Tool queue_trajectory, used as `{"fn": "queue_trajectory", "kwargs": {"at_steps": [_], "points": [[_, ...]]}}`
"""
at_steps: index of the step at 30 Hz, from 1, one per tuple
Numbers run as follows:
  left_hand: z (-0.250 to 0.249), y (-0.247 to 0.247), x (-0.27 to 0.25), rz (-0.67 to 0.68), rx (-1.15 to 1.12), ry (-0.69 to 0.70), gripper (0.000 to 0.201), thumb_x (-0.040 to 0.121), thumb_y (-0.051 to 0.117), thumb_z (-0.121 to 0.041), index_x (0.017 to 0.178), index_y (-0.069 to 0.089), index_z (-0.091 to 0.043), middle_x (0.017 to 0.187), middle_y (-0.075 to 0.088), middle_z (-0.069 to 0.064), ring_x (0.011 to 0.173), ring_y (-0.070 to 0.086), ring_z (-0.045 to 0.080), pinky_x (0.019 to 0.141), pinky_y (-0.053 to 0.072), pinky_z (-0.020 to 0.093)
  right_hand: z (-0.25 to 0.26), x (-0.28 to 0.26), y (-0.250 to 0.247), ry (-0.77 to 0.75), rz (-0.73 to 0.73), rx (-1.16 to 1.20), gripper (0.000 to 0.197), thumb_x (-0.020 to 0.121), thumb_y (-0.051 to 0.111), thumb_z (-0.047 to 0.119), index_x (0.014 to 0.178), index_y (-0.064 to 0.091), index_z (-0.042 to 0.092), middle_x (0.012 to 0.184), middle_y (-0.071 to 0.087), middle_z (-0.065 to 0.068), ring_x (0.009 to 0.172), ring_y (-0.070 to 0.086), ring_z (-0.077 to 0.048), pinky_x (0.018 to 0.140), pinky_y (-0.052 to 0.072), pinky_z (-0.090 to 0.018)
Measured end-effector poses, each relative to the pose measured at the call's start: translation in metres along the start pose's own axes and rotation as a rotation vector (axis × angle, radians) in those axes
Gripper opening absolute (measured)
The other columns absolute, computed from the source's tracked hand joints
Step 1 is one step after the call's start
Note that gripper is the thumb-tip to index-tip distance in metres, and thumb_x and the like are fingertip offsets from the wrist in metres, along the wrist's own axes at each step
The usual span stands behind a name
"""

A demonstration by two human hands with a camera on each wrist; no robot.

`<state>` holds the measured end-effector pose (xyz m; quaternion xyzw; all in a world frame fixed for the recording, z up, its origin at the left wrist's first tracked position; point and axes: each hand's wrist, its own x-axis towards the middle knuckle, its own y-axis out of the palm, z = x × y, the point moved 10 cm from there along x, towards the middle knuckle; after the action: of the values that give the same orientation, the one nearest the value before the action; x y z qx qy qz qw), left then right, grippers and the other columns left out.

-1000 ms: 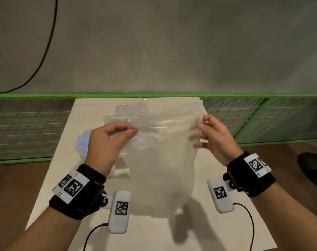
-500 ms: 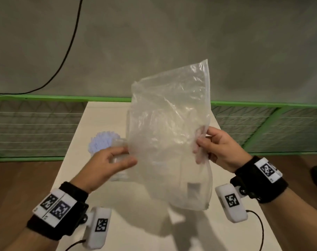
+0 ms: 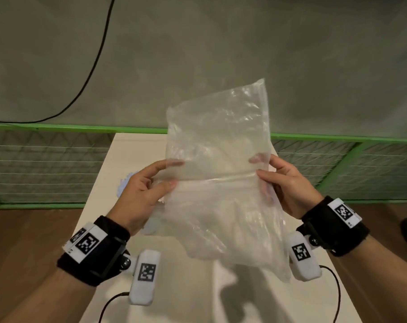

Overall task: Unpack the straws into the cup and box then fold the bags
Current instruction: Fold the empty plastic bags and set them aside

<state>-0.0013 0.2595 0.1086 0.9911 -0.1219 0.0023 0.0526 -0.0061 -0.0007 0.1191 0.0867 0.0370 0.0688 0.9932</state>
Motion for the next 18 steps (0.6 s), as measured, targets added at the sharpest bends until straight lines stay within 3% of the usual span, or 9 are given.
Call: {"fn": "queue_trajectory", "kwargs": {"at_steps": [2, 5, 8, 10, 11, 12, 13, 15, 18], "points": [[0.000, 0.003, 0.000, -0.016, -0.029, -0.021, 0.050, 0.096, 0.049, 0.010, 0.085, 0.080, -0.028, 0.090, 0.077, 0.002, 0.080, 0.071, 0.016, 0.066, 0.061, 0.029, 0.000, 0.000, -0.004, 0.011, -0.063, 0.044, 0.029, 0.095, 0.045, -0.003, 0.095, 0.071, 0.011, 0.049, 0.050, -0.008, 0.038, 0.048, -0.018, 0.045, 0.043, -0.022], [0.000, 0.008, -0.004, -0.048, -0.076, -0.087, 0.050, 0.093, 0.041, 0.016, 0.066, 0.074, -0.010, 0.059, 0.069, -0.002, 0.048, 0.061, 0.008, 0.045, 0.046, 0.014, 0.005, 0.001, -0.004, 0.023, -0.029, 0.124, 0.008, 0.070, 0.066, 0.014, 0.071, 0.072, 0.008, 0.062, 0.059, -0.011, 0.051, 0.055, -0.022, 0.052, 0.044, -0.026], [0.002, 0.007, -0.002, -0.064, -0.066, -0.090, 0.038, 0.093, 0.041, 0.005, 0.064, 0.060, -0.009, 0.061, 0.053, -0.004, 0.046, 0.044, 0.010, 0.039, 0.033, 0.013, 0.009, 0.000, 0.002, 0.074, 0.108, 0.105, 0.037, 0.061, 0.079, 0.041, 0.076, 0.063, 0.011, 0.077, 0.058, -0.006, 0.062, 0.056, -0.018, 0.056, 0.047, -0.027], [0.006, 0.006, -0.001, -0.041, -0.128, -0.095, 0.026, 0.092, 0.053, -0.021, 0.068, 0.056, -0.012, 0.062, 0.047, -0.005, 0.049, 0.039, 0.017, 0.040, 0.027, 0.020, 0.014, -0.001, 0.003, 0.041, 0.149, 0.033, 0.040, 0.060, 0.084, 0.019, 0.092, 0.060, 0.014, 0.089, 0.060, -0.007, 0.068, 0.060, -0.018, 0.060, 0.053, -0.027], [0.005, 0.008, -0.001, -0.021, -0.167, -0.095, 0.023, 0.086, 0.065, -0.031, 0.071, 0.058, -0.015, 0.065, 0.052, -0.004, 0.051, 0.046, 0.017, 0.042, 0.033, 0.021, 0.015, -0.001, 0.004, 0.019, 0.158, 0.024, 0.043, 0.065, 0.081, 0.004, 0.098, 0.058, 0.016, 0.093, 0.063, -0.009, 0.071, 0.062, -0.020, 0.060, 0.056, -0.027], [0.004, 0.013, -0.003, 0.017, -0.185, -0.095, 0.024, 0.078, 0.078, -0.031, 0.077, 0.058, -0.018, 0.068, 0.059, -0.003, 0.052, 0.055, 0.015, 0.043, 0.039, 0.020, 0.016, -0.002, 0.004, 0.000, 0.139, 0.039, 0.045, 0.067, 0.079, -0.007, 0.099, 0.057, 0.017, 0.094, 0.065, -0.011, 0.072, 0.063, -0.020, 0.060, 0.057, -0.026], [0.004, 0.015, -0.005, 0.044, -0.181, -0.096, 0.034, 0.071, 0.087, -0.024, 0.083, 0.056, -0.019, 0.068, 0.062, 0.000, 0.051, 0.059, 0.013, 0.042, 0.043, 0.019, 0.017, -0.003, -0.001, -0.030, 0.093, 0.061, 0.040, 0.068, 0.076, -0.009, 0.093, 0.059, 0.017, 0.092, 0.066, -0.011, 0.070, 0.064, -0.018, 0.060, 0.057, -0.024], [0.005, 0.019, -0.007, 0.055, -0.104, -0.075, 0.053, 0.060, 0.091, -0.004, 0.090, 0.049, -0.019, 0.065, 0.061, 0.004, 0.046, 0.057, 0.014, 0.042, 0.049, 0.021, 0.018, -0.005, -0.012, -0.068, -0.009, 0.105, 0.021, 0.068, 0.075, -0.001, 0.078, 0.065, 0.015, 0.083, 0.067, -0.007, 0.064, 0.060, -0.011, 0.058, 0.052, -0.017], [-0.001, 0.014, -0.004, -0.020, -0.100, 0.008, 0.053, 0.067, 0.085, 0.006, 0.093, 0.051, -0.025, 0.075, 0.059, 0.009, 0.050, 0.055, 0.020, 0.046, 0.052, 0.025, 0.007, -0.013, 0.000, -0.005, 0.027, 0.111, 0.011, 0.073, 0.076, 0.005, 0.078, 0.075, 0.015, 0.076, 0.067, 0.002, 0.052, 0.049, -0.005, 0.056, 0.046, -0.013]]}}
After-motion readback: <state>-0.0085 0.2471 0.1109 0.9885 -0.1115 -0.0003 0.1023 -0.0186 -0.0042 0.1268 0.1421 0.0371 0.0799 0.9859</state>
